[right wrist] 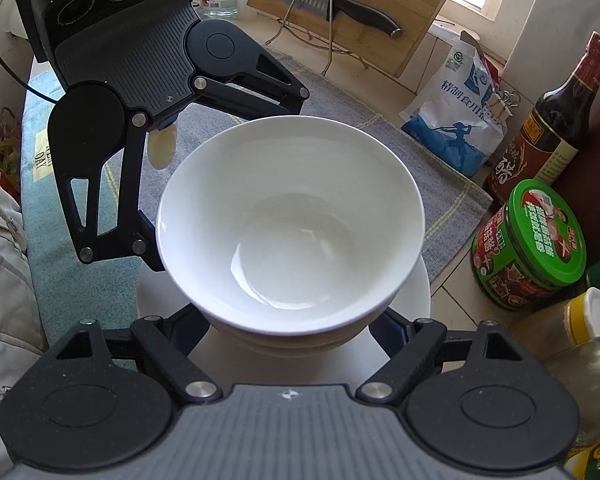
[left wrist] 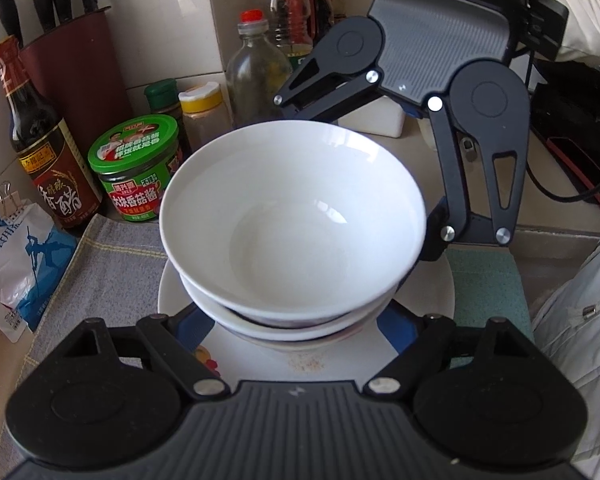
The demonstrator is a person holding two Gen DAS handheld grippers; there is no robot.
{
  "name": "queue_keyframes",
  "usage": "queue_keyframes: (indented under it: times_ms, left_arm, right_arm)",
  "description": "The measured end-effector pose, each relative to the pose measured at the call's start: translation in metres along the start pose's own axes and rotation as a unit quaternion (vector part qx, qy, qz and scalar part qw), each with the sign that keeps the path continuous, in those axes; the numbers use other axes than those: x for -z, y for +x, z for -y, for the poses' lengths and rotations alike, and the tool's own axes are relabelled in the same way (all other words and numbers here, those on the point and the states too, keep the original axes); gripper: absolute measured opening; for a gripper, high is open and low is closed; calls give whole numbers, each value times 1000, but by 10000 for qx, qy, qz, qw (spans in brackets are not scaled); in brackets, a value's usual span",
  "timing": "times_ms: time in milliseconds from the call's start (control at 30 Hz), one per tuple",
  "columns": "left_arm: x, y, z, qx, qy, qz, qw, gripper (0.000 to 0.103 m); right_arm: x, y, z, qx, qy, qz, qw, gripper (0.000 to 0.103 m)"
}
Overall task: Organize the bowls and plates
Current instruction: 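Lower the bowl stack onto the plate stack with both tools, then open both tools and pull them back from the stack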
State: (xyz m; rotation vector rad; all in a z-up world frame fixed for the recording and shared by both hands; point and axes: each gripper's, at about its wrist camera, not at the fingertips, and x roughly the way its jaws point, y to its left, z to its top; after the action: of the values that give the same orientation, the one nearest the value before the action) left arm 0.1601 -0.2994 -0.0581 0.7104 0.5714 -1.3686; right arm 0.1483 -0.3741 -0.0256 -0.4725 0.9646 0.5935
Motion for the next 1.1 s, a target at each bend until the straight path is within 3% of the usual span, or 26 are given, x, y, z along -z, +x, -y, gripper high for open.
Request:
queue_keyframes:
  times_ms: [200, 433, 700, 833, 933, 1000, 1100]
  left_arm:
    - [2, -5, 0, -112, 75, 89, 9999, 95]
    - [12, -17, 5, -448, -197, 233, 9985, 98]
    - [41, -53, 12, -1066, -802, 911, 9869, 102]
    - [56, -73, 23, -1552, -895, 1178, 9767, 102]
    - [61, -89, 28, -1820, -1078, 1309, 9686, 102]
    - [63, -99, 27, -1860, -1359, 1312, 9642, 102]
    - [66, -114, 26, -1804, -1764, 1258, 9594, 102]
  right_arm:
    - [0, -4, 0, 64, 148, 158, 9997, 101]
    - [4, -9, -6, 225, 377, 152, 9989, 102]
    - [1, -17, -35, 969, 1218, 20, 9878, 103]
    - [-5, -16, -50, 1503, 2079, -116, 9665, 103]
    - [-8, -15, -59, 1745, 3002, -154, 9377, 103]
    - [-9, -16, -69, 1856, 3585, -85, 9149, 103]
    - [-10, -16, -89, 2069, 4476, -42, 8699, 103]
